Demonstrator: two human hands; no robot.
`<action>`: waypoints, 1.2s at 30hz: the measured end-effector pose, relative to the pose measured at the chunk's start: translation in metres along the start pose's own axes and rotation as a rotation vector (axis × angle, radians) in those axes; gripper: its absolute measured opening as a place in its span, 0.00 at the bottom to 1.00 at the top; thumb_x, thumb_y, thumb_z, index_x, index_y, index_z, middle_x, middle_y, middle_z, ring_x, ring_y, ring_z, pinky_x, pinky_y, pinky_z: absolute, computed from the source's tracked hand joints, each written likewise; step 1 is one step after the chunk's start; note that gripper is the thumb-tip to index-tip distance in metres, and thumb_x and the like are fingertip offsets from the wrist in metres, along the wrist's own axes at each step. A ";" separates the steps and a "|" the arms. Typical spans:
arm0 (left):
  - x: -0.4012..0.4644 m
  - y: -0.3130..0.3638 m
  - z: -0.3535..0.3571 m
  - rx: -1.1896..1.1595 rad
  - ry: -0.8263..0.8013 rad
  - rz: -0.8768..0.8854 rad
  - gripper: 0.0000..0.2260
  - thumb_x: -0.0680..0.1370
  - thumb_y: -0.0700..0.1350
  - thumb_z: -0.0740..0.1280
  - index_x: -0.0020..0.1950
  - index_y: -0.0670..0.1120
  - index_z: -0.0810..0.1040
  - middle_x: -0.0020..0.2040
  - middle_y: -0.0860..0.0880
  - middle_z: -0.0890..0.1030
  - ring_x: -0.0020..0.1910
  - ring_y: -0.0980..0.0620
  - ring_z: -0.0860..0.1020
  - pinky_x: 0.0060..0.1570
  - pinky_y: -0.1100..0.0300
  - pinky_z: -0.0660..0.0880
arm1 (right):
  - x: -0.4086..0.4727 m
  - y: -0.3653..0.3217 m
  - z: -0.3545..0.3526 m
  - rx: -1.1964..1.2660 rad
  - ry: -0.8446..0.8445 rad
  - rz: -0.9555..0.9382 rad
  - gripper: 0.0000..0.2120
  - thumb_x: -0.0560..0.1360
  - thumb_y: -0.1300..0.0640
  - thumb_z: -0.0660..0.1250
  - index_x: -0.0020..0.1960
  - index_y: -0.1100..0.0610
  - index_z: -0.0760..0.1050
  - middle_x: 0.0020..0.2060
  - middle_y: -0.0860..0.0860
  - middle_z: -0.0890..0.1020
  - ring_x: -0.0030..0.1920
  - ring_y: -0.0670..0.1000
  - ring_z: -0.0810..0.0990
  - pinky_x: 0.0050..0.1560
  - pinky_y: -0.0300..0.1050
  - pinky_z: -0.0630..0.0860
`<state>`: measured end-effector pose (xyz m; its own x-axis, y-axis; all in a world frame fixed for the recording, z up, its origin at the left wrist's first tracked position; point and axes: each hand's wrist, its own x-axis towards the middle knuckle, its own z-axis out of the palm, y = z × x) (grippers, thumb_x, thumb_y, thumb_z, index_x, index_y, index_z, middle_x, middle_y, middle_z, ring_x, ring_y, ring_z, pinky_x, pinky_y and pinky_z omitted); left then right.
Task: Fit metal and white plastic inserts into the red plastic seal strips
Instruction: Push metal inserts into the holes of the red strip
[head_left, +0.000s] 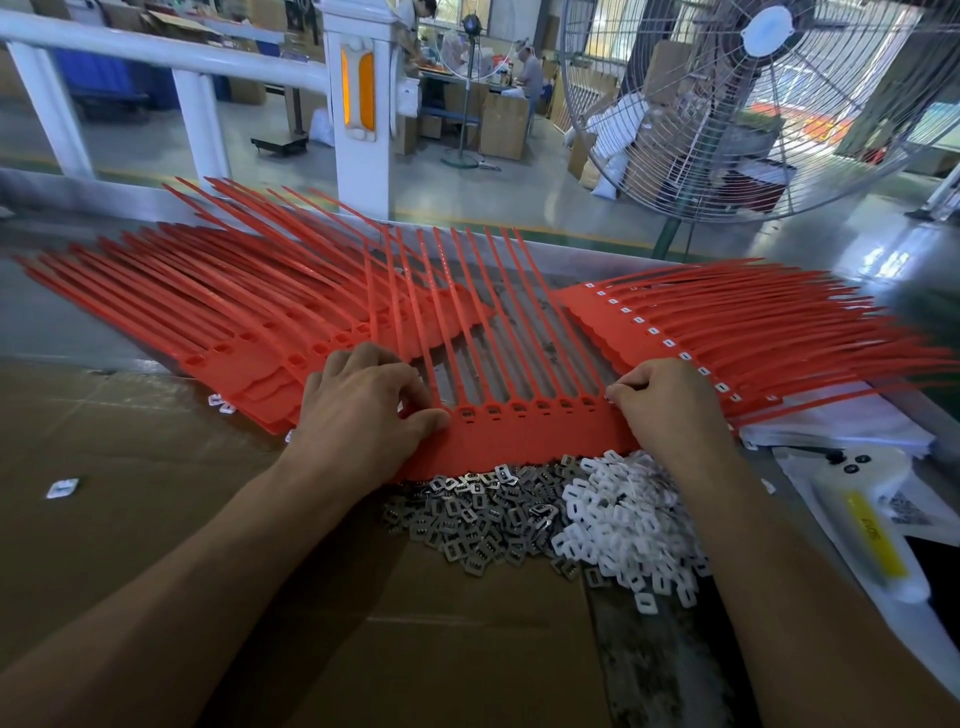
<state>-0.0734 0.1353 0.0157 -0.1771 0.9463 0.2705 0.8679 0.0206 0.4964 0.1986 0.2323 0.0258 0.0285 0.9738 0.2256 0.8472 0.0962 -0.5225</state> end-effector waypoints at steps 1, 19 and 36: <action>0.000 0.000 0.000 -0.001 0.001 0.001 0.07 0.74 0.61 0.72 0.46 0.60 0.81 0.59 0.60 0.70 0.64 0.55 0.64 0.60 0.58 0.56 | 0.000 0.000 0.000 0.003 0.005 0.000 0.06 0.79 0.54 0.72 0.49 0.56 0.86 0.38 0.50 0.85 0.40 0.50 0.82 0.47 0.52 0.80; 0.000 0.000 0.000 -0.002 -0.001 -0.002 0.08 0.74 0.62 0.72 0.46 0.60 0.81 0.61 0.58 0.71 0.64 0.53 0.65 0.63 0.56 0.58 | -0.005 -0.008 -0.016 0.074 -0.022 -0.099 0.05 0.79 0.54 0.71 0.47 0.51 0.85 0.42 0.44 0.85 0.44 0.44 0.80 0.43 0.43 0.71; 0.001 0.000 0.002 0.001 0.004 0.008 0.07 0.74 0.62 0.72 0.45 0.61 0.79 0.60 0.59 0.71 0.64 0.54 0.65 0.61 0.57 0.57 | -0.027 -0.022 -0.049 0.024 -0.728 -0.276 0.05 0.74 0.55 0.79 0.45 0.45 0.85 0.39 0.44 0.87 0.38 0.42 0.83 0.41 0.40 0.74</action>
<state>-0.0727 0.1367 0.0146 -0.1722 0.9453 0.2772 0.8699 0.0138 0.4931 0.2053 0.1944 0.0711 -0.5445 0.8031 -0.2419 0.7608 0.3514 -0.5457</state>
